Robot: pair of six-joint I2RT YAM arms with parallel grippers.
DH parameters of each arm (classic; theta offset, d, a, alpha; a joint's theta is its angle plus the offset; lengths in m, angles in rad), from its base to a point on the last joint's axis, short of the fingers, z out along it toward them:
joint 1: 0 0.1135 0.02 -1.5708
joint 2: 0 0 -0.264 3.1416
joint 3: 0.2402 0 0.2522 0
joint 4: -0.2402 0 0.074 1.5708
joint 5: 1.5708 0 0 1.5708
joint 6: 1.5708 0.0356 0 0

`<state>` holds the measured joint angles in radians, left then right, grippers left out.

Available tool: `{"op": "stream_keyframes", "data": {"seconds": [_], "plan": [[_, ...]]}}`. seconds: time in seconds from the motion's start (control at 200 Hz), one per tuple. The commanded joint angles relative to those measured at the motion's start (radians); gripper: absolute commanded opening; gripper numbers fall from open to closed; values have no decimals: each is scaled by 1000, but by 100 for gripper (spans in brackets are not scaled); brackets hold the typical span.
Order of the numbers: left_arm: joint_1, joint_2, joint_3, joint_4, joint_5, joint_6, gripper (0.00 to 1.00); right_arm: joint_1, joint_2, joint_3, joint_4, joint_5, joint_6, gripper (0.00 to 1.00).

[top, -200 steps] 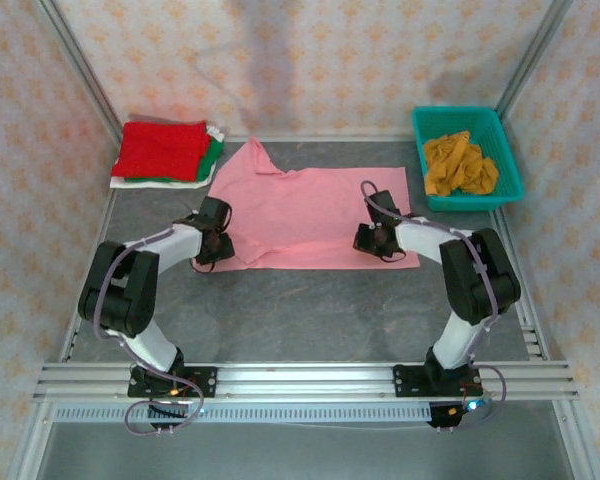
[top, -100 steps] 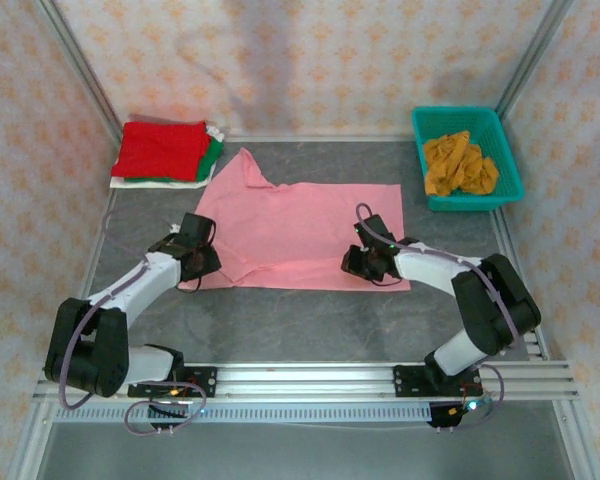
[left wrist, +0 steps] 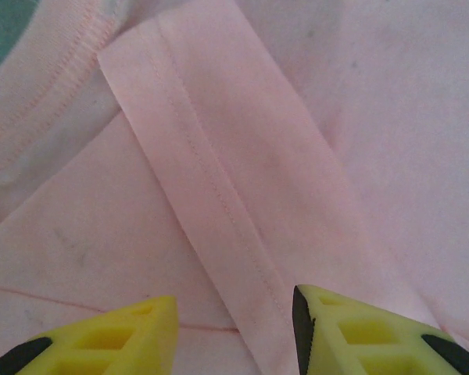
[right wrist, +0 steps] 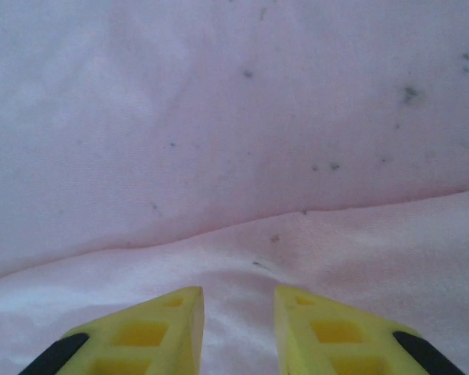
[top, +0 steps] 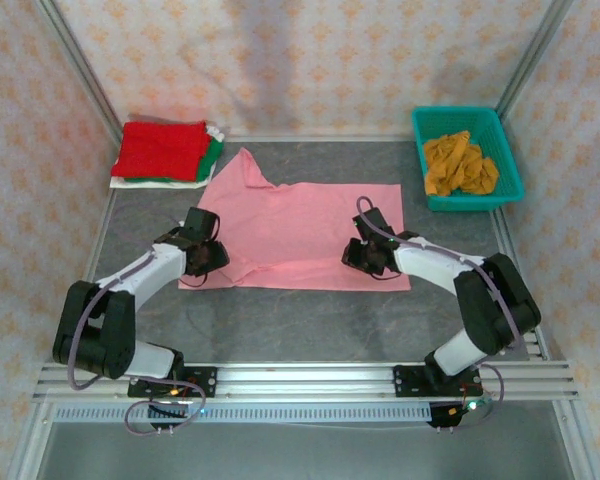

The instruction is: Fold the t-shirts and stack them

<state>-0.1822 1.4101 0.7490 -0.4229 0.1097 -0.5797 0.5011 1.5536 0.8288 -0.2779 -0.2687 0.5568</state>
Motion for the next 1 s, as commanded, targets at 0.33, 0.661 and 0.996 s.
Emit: {"op": "stream_keyframes", "data": {"seconds": [0.33,0.661,0.996], "plan": [[4,107,3,106,5,-12,33,-1,78,17,15,21,-11,29],[5,158,6,132,12,-17,14,-1,76,20,3,31,-15,29],[5,81,28,45,-37,-7,22,-1,87,33,-3,28,-20,29]]}}
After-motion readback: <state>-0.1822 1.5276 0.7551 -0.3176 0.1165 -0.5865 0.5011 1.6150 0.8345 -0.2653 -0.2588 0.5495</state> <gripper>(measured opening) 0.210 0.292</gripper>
